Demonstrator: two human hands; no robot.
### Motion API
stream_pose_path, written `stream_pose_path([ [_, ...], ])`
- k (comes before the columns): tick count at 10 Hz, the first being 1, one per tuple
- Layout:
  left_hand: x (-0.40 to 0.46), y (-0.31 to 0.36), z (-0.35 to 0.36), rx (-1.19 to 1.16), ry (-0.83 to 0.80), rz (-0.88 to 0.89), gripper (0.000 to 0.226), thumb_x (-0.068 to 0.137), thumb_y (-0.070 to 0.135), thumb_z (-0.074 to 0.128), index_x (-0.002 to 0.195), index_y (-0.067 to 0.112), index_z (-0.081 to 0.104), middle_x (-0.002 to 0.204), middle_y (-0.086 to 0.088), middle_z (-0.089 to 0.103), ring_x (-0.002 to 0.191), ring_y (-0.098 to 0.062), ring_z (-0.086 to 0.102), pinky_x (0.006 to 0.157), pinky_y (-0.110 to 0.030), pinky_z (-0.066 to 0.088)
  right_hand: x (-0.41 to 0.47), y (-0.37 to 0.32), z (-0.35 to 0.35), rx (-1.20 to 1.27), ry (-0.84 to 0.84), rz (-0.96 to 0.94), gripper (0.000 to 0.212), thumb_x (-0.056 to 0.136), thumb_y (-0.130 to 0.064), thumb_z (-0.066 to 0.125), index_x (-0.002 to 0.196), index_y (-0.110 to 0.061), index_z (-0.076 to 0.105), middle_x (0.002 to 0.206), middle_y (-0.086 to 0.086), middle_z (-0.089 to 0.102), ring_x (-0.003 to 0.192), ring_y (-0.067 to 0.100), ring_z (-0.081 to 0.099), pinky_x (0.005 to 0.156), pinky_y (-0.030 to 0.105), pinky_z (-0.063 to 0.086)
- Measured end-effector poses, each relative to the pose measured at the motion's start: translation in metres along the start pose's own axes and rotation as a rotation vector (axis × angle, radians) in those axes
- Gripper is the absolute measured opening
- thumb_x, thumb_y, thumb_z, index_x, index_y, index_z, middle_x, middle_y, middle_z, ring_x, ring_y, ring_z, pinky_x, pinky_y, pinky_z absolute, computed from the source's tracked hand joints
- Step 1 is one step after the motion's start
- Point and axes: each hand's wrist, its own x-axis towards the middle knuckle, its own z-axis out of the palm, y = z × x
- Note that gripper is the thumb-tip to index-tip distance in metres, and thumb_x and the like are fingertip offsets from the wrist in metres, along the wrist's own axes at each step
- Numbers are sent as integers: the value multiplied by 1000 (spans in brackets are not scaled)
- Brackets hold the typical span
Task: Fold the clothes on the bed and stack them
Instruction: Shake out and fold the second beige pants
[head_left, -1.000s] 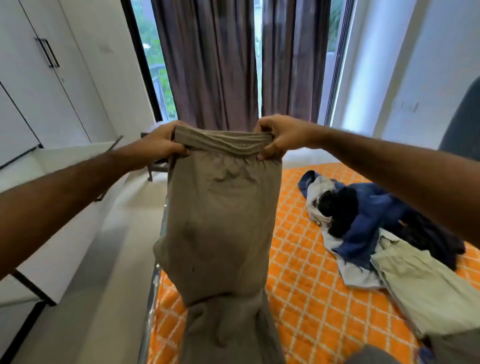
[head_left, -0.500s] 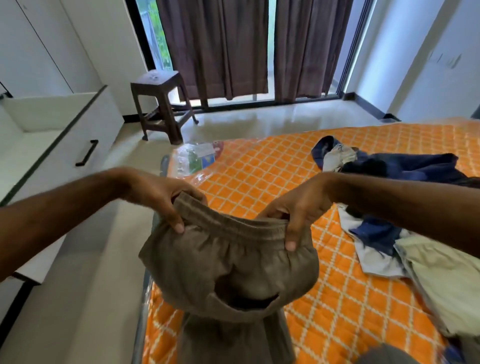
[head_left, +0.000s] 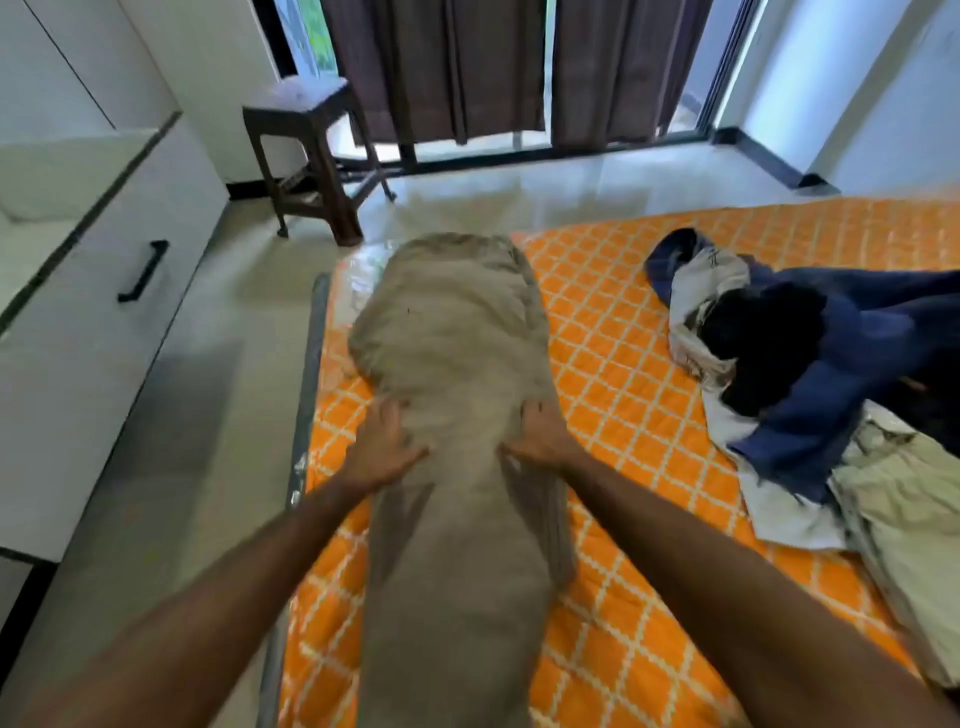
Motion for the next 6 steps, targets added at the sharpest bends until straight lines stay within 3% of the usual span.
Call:
stream_pose_path([
  [1, -32, -107, 85, 107, -50, -38, 133, 47, 96, 42, 143, 4, 40, 140, -21, 44, 132, -40, 42, 109, -45, 36, -42, 48, 59, 66, 43, 35, 81, 81, -47, 69, 142, -3, 39, 140, 21, 41, 132, 43, 42, 107, 43, 39],
  [2, -65, -148, 101, -82, -16, -200, 124, 48, 80, 65, 144, 7, 37, 138, -17, 46, 128, -35, 46, 107, -49, 42, -66, 81, 71, 118, 129, 81, 87, 74, -49, 74, 144, -11, 39, 139, 13, 39, 130, 38, 41, 105, 45, 41],
  [3, -78, -135, 95, -556, 11, -397, 121, 54, 58, 87, 148, 13, 24, 136, -17, 50, 121, -32, 55, 101, -51, 48, -83, 97, 75, 426, 136, 147, 106, 62, -46, 80, 148, -6, 33, 141, 16, 41, 127, 33, 50, 98, 37, 47],
  [4, -105, -114, 91, -862, -52, -490, 76, 83, 22, 80, 143, 14, 33, 129, -13, 60, 103, -28, 65, 82, -43, 55, -101, 100, 71, 881, -11, 206, 72, 80, -18, 84, 140, -2, 46, 130, 17, 64, 106, 29, 67, 66, 29, 55],
  [5, -126, -99, 83, -1029, -161, -466, 41, 91, 21, 68, 127, 5, 59, 117, -16, 71, 93, -28, 73, 71, -36, 59, -122, 93, 60, 1019, -200, 126, 28, 92, -12, 69, 121, -9, 68, 105, 8, 76, 82, 21, 71, 57, 28, 53],
  [6, -159, -84, 79, -1083, -267, -484, 32, 96, 24, 61, 119, 4, 67, 114, -15, 73, 93, -27, 73, 80, -38, 56, -144, 92, 58, 1077, -220, 69, 29, 90, -19, 72, 118, -12, 70, 110, 1, 76, 98, 18, 69, 79, 29, 52],
])
